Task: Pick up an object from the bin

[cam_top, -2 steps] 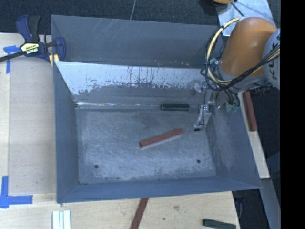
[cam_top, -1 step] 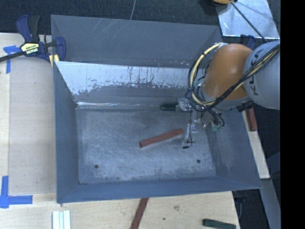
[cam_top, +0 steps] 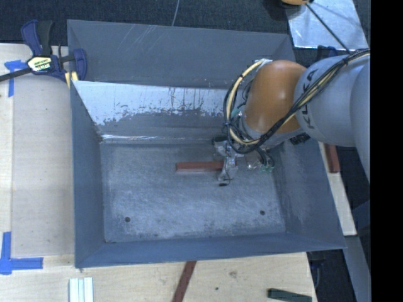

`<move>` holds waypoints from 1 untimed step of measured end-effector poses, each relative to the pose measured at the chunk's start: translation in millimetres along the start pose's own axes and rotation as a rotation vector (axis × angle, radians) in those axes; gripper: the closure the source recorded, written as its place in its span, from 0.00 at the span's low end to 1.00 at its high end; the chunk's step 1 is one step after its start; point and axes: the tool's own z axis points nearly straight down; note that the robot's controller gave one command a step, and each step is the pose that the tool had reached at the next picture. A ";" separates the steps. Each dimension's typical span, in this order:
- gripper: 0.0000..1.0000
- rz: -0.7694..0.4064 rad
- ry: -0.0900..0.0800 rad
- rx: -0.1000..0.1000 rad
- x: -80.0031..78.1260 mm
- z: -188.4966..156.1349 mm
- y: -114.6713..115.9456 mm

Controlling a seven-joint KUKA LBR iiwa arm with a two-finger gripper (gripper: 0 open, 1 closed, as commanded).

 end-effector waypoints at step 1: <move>1.00 0.000 0.000 0.000 0.0 0.0 0.0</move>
Offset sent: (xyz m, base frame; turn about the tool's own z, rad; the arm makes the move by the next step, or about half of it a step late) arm -0.0021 0.0151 0.1228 -0.0378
